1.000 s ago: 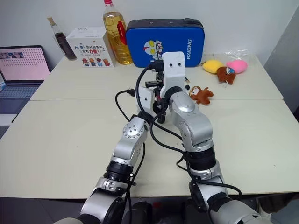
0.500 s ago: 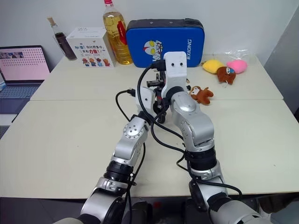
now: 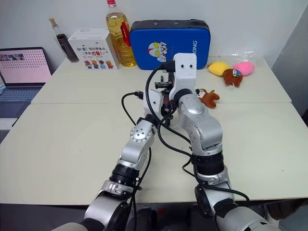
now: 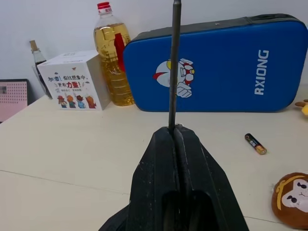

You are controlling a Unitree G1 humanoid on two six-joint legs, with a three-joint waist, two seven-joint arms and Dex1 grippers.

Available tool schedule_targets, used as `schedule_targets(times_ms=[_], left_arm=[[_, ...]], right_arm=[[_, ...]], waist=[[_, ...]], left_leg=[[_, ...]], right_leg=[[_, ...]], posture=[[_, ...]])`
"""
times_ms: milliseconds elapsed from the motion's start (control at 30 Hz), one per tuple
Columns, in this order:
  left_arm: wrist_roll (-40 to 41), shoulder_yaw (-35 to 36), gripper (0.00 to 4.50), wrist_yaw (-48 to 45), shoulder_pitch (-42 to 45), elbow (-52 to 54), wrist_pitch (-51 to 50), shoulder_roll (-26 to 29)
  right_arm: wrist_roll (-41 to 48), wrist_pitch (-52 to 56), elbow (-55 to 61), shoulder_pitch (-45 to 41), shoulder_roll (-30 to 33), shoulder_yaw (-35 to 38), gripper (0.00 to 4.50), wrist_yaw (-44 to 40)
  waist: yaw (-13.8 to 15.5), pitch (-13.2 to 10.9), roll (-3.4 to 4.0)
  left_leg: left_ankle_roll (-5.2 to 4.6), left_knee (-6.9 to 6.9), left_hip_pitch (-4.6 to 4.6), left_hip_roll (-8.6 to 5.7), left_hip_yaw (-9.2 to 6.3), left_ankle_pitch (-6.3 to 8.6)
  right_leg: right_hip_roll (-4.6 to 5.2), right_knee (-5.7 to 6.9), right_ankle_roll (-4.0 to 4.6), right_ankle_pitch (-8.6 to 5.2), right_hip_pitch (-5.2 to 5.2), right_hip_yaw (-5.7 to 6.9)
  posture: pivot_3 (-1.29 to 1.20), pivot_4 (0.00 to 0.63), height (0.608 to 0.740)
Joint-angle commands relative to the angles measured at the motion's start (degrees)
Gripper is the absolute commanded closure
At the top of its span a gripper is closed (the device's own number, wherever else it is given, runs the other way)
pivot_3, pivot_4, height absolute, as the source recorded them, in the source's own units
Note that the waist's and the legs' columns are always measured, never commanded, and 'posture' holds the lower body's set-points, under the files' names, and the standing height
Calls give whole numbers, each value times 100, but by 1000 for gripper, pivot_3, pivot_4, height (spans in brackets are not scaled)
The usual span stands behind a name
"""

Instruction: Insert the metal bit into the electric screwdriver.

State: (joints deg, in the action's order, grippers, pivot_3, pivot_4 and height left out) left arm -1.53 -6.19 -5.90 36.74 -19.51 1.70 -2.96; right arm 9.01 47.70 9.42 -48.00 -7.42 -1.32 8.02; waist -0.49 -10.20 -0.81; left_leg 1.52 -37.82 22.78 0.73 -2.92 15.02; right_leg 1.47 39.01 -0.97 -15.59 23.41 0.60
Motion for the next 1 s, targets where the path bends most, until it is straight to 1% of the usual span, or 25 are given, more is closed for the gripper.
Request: schedule_targets(times_ms=[33,300,467,733,1000], left_arm=[[-187,39,2835,327,129,31,292,-62],[-234,16,2835,456,96,-22,364,-169],[-143,18,2835,273,-57,77,408,-82],[29,84,2835,-38,-69,154,364,83],[55,68,2835,-62,-71,233,326,87]], right_arm=[[-104,257,-354,64,-189,17,4481,215],[-64,259,-411,33,-200,-62,4481,242],[-4,344,-424,8,-109,-48,4481,139],[66,430,-546,-115,407,-32,4481,-488],[164,469,-639,-192,698,-76,4481,-975]], waist=[[0,1,0],[-3,2,0],[-4,2,0],[-8,3,1],[-30,4,1]], left_leg=[[0,0,0,0,0,0],[0,1,-1,1,0,0],[0,1,-1,1,0,0],[0,1,-2,1,0,0],[-1,2,-3,3,0,0]], right_leg=[[0,0,0,0,0,0],[-1,0,0,0,0,-1],[-1,0,0,0,0,0],[-3,-1,0,0,-2,1],[-4,-1,0,0,-2,0]], posture=[[0,150,740],[0,150,740],[0,150,740],[0,150,740],[0,150,740]])
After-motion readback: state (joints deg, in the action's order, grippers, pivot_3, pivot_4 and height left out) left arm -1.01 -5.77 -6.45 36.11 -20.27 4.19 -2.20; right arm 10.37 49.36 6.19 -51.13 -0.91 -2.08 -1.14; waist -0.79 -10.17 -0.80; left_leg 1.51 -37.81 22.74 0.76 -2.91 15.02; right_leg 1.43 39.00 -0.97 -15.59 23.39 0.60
